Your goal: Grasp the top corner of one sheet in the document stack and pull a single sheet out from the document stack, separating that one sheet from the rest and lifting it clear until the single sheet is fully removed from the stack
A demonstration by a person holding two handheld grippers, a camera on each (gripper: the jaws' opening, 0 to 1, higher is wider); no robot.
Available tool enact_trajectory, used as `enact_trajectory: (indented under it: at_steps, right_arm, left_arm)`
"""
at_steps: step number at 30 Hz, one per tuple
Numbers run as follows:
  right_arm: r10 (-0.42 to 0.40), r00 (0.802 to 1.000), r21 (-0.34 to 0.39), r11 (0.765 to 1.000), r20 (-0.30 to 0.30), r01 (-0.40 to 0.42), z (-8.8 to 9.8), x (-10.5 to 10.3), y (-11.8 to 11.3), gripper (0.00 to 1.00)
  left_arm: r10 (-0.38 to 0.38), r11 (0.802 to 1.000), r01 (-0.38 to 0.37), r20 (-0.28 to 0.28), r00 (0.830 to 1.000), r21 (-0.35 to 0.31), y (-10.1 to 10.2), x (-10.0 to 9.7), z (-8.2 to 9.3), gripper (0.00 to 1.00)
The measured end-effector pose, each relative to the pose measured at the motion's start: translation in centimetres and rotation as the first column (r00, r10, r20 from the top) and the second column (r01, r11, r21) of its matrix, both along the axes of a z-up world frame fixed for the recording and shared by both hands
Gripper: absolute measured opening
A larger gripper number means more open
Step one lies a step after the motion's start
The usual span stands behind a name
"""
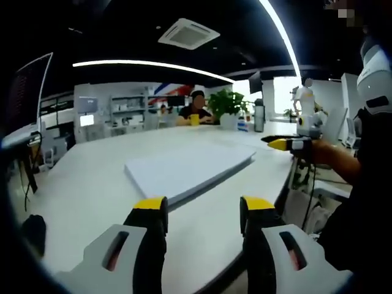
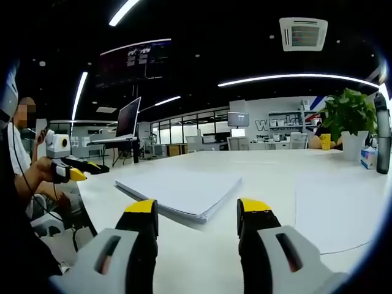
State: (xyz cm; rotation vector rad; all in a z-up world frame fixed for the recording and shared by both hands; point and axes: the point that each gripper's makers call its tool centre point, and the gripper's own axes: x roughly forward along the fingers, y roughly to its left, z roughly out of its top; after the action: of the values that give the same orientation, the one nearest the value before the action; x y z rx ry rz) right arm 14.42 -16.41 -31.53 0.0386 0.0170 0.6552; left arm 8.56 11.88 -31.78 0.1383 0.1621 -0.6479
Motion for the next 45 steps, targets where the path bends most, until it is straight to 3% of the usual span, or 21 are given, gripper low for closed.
enact_trajectory:
  at_steps: [3,10,13,16,18,21,23,26,30,35,38,41,45]
  right_arm:
    - [0.003,1.0,-0.002,1.0,0.003,-0.003,0.0,0.0,0.0,0.51]
    - [0.0,1.0,0.005,1.0,0.013,0.0,0.1,0.0,0.0,0.51]
    - [-0.004,1.0,0.021,1.0,0.013,0.004,0.3,0.1,-0.2,0.5]
    - [-0.007,1.0,0.033,0.999,0.017,0.007,0.4,0.1,-0.4,0.49]
    - [-0.011,1.0,0.037,0.999,0.018,0.01,0.4,0.1,-0.5,0.49]
    - [-0.014,1.0,0.04,0.999,0.019,0.013,0.5,0.1,-0.5,0.49]
    - [-0.014,1.0,0.041,0.999,0.021,0.013,0.5,0.1,-0.5,0.48]
    - [-0.013,1.0,0.039,0.999,0.024,0.012,0.5,0.1,-0.5,0.48]
    - [-0.016,1.0,0.044,0.999,0.026,0.015,0.5,0.1,-0.7,0.48]
    - [-0.021,0.999,0.044,0.999,0.026,0.02,0.5,0.1,-0.8,0.48]
    - [-0.023,0.999,0.039,0.999,0.025,0.022,0.5,0.2,-0.8,0.48]
    - [-0.023,0.999,0.045,0.999,0.023,0.022,0.5,0.2,-0.8,0.47]
    - [-0.021,0.999,0.044,0.999,0.024,0.02,0.5,0.1,-0.8,0.47]
  left_arm:
    - [-0.025,0.996,0.022,0.036,0.999,0.088,0.0,0.6,0.4,0.43]
    - [-0.085,0.975,0.06,0.108,0.99,0.215,-0.4,2.6,1.9,0.32]
    - [-0.128,0.939,0.079,0.127,0.984,0.335,-0.8,3.8,2.0,0.31]
    - [-0.156,0.936,0.097,0.151,0.976,0.338,-1.9,4.6,2.8,0.3]
    - [-0.22,0.909,0.156,0.126,0.967,0.386,-3.0,4.6,2.4,0.3]
    - [-0.258,0.856,0.17,0.118,0.959,0.489,-3.7,5.2,1.5,0.3]
    - [-0.274,0.855,0.181,0.125,0.954,0.486,-4.3,5.8,1.4,0.3]
    - [-0.306,0.863,0.26,0.038,0.951,0.433,-5.1,6.1,0.4,0.29]
    - [-0.332,0.856,0.293,0.018,0.943,0.426,-5.5,7.0,-0.6,0.29]
    - [-0.365,0.842,0.342,-0.026,0.931,0.417,-6.1,7.1,-2.3,0.3]
    - [-0.355,0.82,0.33,-0.038,0.934,0.467,-5.7,7.5,-3.5,0.3]
    - [-0.356,0.834,0.34,-0.047,0.933,0.434,-5.9,7.4,-3.8,0.29]
    - [-0.34,0.84,0.313,-0.018,0.94,0.444,-5.7,7.5,-3.8,0.23]
